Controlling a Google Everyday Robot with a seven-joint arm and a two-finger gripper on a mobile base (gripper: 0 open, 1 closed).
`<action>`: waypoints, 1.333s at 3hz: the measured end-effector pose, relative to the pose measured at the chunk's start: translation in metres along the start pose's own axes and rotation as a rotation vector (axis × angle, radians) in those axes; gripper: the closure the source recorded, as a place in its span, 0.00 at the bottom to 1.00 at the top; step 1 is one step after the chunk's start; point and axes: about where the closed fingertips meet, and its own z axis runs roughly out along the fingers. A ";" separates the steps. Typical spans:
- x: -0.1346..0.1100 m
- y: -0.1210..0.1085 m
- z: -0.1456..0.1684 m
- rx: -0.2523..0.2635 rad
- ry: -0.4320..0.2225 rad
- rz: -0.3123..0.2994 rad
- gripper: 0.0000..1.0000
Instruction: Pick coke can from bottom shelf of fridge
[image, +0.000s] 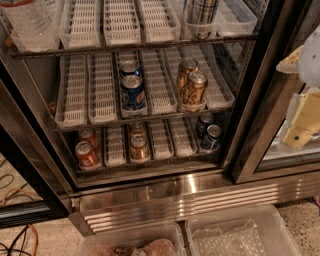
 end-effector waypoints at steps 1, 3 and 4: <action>0.000 0.000 0.000 0.000 0.000 0.000 0.00; -0.016 0.028 0.065 -0.079 -0.145 0.110 0.00; -0.041 0.044 0.115 -0.133 -0.244 0.194 0.00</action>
Offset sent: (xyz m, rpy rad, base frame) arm -0.0067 0.0115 -0.0503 0.1968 0.0395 -0.0600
